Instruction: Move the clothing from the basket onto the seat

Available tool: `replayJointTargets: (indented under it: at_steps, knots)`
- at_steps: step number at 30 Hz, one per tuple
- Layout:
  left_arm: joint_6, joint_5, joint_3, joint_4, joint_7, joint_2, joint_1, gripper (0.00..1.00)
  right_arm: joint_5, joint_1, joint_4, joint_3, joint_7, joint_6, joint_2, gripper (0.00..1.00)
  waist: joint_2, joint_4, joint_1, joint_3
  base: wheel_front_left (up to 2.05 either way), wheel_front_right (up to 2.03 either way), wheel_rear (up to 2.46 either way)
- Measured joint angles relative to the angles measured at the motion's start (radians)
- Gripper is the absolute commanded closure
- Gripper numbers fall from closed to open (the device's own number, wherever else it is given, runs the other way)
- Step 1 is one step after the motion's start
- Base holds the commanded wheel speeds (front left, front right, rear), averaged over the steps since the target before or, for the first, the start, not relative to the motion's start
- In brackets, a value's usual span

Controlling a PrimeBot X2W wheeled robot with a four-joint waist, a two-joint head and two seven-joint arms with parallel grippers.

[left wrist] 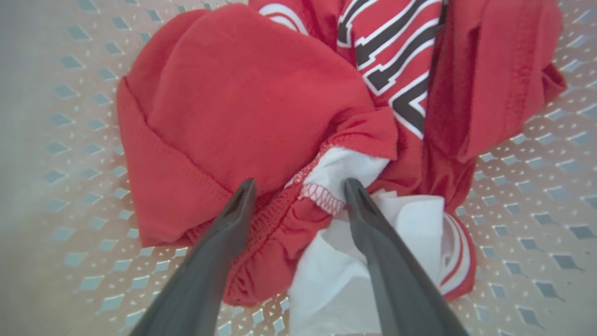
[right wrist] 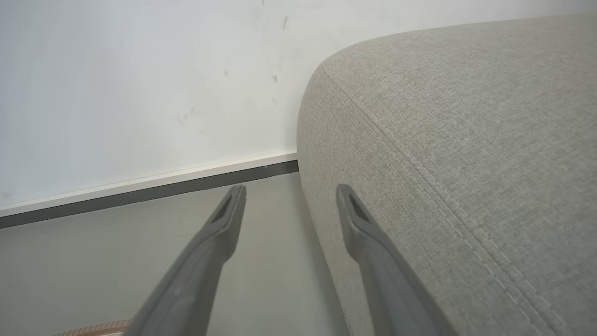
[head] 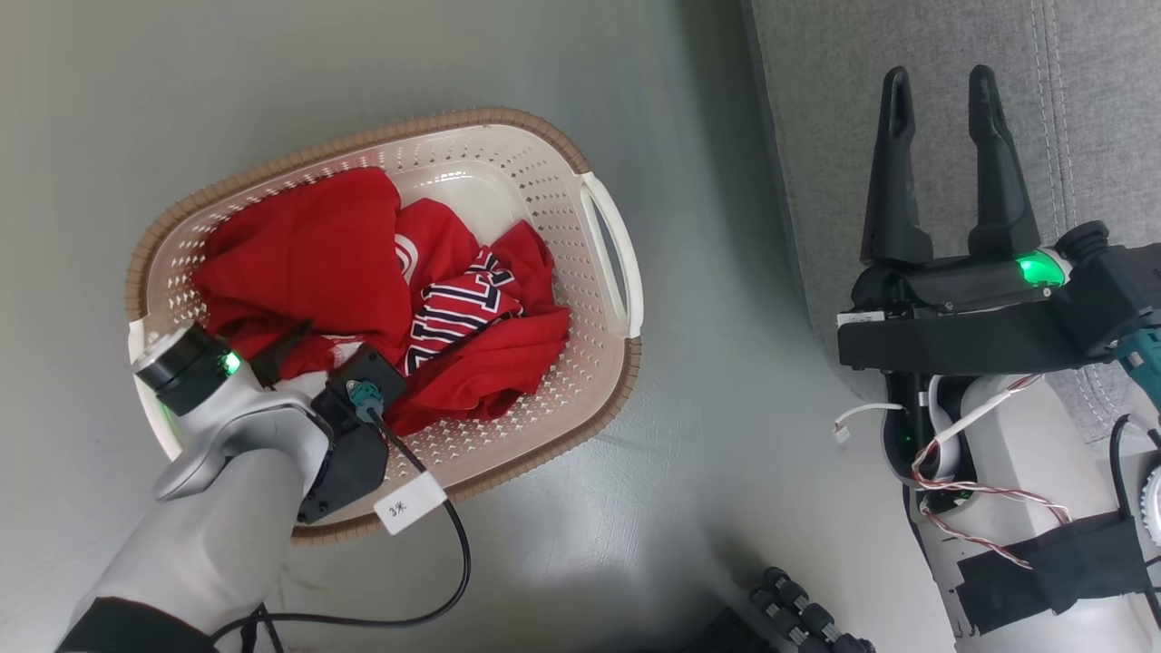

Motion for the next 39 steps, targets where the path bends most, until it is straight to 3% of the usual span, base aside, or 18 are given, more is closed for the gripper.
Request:
replayJointTargets:
  at_steps: [1, 2, 4, 5, 17, 24, 39]
  knots:
    - [0.004, 0.000, -0.002, 0.006, 0.004, -0.001, -0.004, 0.13, 0.002, 0.000, 0.001, 0.003, 0.000, -0.001, 0.000, 0.00, 0.0000, -0.001, 0.0000, 0.000, 0.00, 0.00, 0.00]
    - [0.007, 0.000, -0.002, 0.010, 0.009, -0.001, -0.006, 0.53, 0.003, 0.000, 0.002, 0.005, 0.000, -0.003, 0.000, 0.00, 0.0000, -0.002, 0.0000, 0.000, 0.00, 0.00, 0.00]
    - [0.007, 0.002, -0.008, 0.018, 0.010, -0.003, -0.007, 0.80, 0.006, -0.001, 0.003, 0.008, 0.000, -0.003, 0.000, 0.00, 0.0000, -0.004, 0.0000, 0.000, 0.00, 0.00, 0.00]
    - [0.007, 0.007, -0.010, 0.021, 0.010, -0.005, -0.007, 1.00, 0.007, -0.001, 0.004, 0.009, 0.000, -0.003, 0.000, 0.00, 0.0000, -0.005, 0.0000, 0.000, 0.00, 0.00, 0.00]
    - [-0.002, 0.013, -0.026, 0.024, -0.044, -0.068, -0.008, 1.00, 0.008, -0.003, 0.048, 0.002, 0.000, -0.011, 0.001, 0.00, 0.0000, 0.001, 0.0000, -0.040, 0.00, 0.00, 0.00]
    - [-0.001, -0.082, 0.032, 0.008, -0.114, -0.137, -0.002, 1.00, 0.003, 0.002, 0.086, -0.021, 0.000, -0.010, 0.001, 0.00, 0.0000, 0.023, 0.0000, -0.092, 0.00, 0.00, 0.00]
    - [-0.030, -0.227, 0.091, -0.052, -0.223, -0.174, 0.042, 1.00, -0.030, 0.069, 0.152, -0.061, 0.000, 0.011, -0.021, 0.00, 0.0000, 0.108, -0.0001, -0.272, 0.00, 0.00, 0.00]
